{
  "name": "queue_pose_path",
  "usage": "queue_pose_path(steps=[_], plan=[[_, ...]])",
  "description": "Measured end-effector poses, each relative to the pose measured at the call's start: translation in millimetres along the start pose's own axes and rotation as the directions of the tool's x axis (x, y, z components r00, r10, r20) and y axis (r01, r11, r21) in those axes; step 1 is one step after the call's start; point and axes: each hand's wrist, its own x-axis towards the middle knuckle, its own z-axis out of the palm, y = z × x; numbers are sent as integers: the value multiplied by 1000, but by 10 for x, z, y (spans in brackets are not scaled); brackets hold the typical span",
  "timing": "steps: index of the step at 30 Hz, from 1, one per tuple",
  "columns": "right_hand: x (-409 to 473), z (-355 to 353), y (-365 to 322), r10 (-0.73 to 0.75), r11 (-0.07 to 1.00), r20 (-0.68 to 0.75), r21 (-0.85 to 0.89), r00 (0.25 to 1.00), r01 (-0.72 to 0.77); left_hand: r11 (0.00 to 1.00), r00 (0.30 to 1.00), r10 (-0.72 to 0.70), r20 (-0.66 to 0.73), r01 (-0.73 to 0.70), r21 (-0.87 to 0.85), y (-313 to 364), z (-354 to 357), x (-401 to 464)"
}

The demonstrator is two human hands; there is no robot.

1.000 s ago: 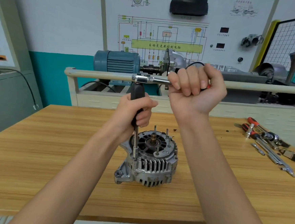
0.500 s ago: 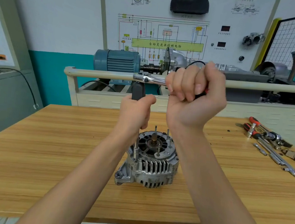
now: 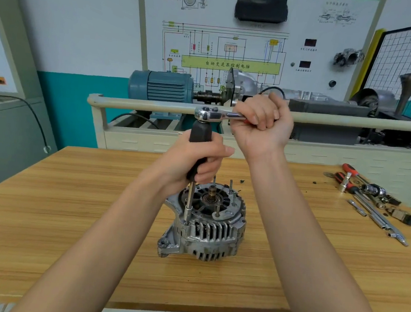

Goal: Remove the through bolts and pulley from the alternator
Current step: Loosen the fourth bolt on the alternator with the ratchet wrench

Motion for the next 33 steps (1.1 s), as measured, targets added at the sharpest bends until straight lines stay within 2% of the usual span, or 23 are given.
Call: queue_pose_path(steps=[3, 6, 8, 10, 12, 13, 15, 17, 19, 21, 23, 24, 26, 28, 31, 33], plan=[[-52, 35, 26, -79, 994, 0, -74, 997, 79, 998, 999, -16, -38, 13, -62, -14, 0, 14], [-160, 107, 127, -218, 926, 96, -293, 971, 237, 999, 960, 4, -281, -15, -38, -34, 19, 39], [-247, 146, 268, -288, 810, 249, -452, 925, 374, 999, 871, 30, -491, -21, 25, -60, 68, 78], [-311, 167, 421, -331, 687, 407, -514, 851, 513, 996, 761, 68, -645, -13, 89, -85, 109, 122], [-343, 176, 511, -353, 606, 504, -519, 788, 603, 992, 691, 98, -717, -6, 129, -110, 122, 146], [-345, 177, 518, -354, 596, 522, -513, 776, 617, 989, 679, 112, -726, -6, 147, -119, 123, 144], [-328, 160, 466, -328, 640, 503, -505, 800, 580, 985, 701, 132, -701, -12, 174, -122, 116, 112], [-288, 152, 355, -280, 710, 425, -512, 861, 484, 987, 785, 131, -605, -44, 157, -108, 75, 63], [-202, 141, 230, -219, 825, 281, -458, 934, 331, 995, 904, 97, -417, -91, 34, -79, -13, 14], [-96, 104, 131, -128, 938, 122, -308, 984, 160, 992, 986, 46, -160, -64, -107, -42, -103, -17], [-17, 50, 79, -49, 988, 20, -144, 999, 51, 992, 1000, 4, 28, 0, -129, -19, -130, -29], [4, 29, 66, -35, 995, -5, -96, 999, 34, 994, 998, -12, 59, 18, -111, -14, -123, -22], [1, 22, 63, -52, 996, -17, -78, 999, 50, 996, 998, -48, 35, 50, -80, -14, -101, -6], [-50, 56, 86, -113, 984, 0, -139, 994, 112, 995, 996, -68, -56, 64, -71, -16, -77, 8], [-176, 95, 175, -239, 903, 133, -333, 962, 271, 998, 953, -50, -300, 41, -37, -38, -11, 32], [-264, 113, 285, -291, 811, 270, -439, 918, 387, 1000, 871, -15, -490, 22, 9, -66, 54, 58]])
